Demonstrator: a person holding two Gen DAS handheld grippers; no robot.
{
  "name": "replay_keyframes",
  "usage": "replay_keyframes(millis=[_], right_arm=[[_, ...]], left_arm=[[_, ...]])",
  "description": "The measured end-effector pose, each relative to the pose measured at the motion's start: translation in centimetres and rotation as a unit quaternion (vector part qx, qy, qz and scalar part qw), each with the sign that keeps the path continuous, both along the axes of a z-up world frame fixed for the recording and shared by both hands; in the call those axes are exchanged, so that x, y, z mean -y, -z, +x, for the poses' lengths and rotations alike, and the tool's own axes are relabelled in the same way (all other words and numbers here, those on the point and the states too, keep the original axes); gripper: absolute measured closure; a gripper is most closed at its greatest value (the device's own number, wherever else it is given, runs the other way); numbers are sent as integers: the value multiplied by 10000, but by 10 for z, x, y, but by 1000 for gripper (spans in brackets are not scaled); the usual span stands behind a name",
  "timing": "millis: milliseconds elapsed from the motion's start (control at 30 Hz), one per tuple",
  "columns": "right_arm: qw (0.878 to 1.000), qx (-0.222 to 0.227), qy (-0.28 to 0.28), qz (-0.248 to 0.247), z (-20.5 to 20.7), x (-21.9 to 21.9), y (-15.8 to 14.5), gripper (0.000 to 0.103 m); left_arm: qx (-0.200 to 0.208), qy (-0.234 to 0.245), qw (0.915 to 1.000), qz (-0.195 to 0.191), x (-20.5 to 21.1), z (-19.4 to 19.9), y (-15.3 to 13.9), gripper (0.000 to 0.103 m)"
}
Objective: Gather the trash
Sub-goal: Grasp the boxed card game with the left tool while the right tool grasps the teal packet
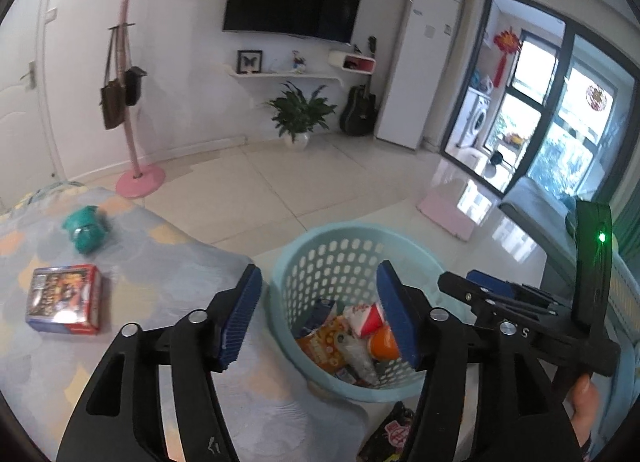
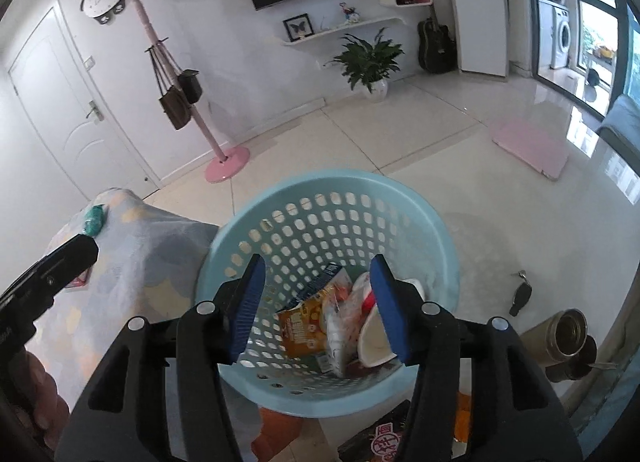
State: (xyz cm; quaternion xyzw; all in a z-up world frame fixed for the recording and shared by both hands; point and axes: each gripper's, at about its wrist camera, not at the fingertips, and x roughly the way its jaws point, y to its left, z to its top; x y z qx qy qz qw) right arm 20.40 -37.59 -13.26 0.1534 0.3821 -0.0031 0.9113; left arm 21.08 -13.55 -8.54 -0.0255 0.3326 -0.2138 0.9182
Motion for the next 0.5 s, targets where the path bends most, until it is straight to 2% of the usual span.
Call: replay_keyframes(millis=[100, 267, 400, 500], right_arm=[[10000, 51, -66, -23, 0, -8, -6, 51], [9997, 109, -216, -71, 1, -20, -11, 50], [9993, 79, -342, -105, 4, -34, -10, 50], [9988, 54, -456, -146, 8, -46, -9, 50]], left_arm=[[130, -244, 9996, -38, -13, -4, -8, 35], [480, -1015, 9936, 135, -55, -13, -24, 25], [519, -1891, 9798, 383, -94, -9, -23, 21], [359, -2371, 9682, 709, -111, 1, -16, 20]])
